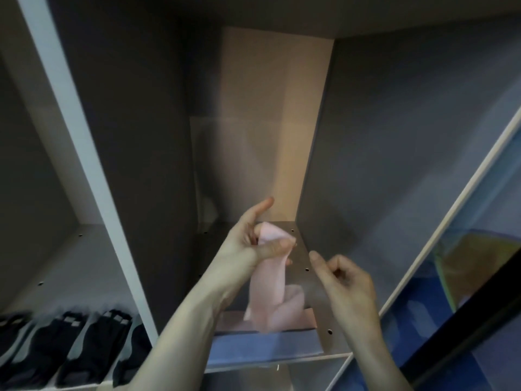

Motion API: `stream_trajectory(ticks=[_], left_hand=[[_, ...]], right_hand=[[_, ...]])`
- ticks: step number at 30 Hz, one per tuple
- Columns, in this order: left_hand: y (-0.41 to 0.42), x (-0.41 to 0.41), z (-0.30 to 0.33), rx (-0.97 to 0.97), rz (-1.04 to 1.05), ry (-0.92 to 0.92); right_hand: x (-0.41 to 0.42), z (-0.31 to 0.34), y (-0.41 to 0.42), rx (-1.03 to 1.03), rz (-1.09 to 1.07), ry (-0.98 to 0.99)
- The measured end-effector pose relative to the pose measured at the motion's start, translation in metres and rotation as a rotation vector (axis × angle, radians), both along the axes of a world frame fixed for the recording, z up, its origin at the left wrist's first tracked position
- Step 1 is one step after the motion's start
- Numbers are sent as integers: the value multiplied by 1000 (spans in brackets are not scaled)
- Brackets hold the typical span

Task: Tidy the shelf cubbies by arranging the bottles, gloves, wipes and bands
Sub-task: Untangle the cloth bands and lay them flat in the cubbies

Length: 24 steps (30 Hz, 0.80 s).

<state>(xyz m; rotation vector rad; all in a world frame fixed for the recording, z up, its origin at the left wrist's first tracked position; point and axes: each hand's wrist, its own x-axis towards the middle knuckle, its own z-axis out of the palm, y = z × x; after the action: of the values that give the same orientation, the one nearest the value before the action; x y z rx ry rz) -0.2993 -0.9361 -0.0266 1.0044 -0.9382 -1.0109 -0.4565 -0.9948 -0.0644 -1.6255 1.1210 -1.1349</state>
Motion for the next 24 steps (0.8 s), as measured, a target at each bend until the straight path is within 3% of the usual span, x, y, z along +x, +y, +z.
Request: stream_trajectory(ticks=[3,6,9,12,17,20,24], left_hand=[[0,1,10,-17,-154,-297],[-2,-1,18,-42,-168,-661],[-3,1,26,-48,-179,-807],[-4,11,31,-33,-148,-839],[-6,30,25,71,194,-1217],[-11,29,16,20,491,-1197],[-15,18,14,7,563,-815]], right_hand=[[1,0,-7,-117,177,-88],[3,7,-17,-30,522,-67],[5,13,-24,76,665,-69],[10,19,-23,89,601,-121],[10,15,-27,-60,210,-330],[8,12,-22,-112,199,-262],[8,9,-12,-3,383,-207]])
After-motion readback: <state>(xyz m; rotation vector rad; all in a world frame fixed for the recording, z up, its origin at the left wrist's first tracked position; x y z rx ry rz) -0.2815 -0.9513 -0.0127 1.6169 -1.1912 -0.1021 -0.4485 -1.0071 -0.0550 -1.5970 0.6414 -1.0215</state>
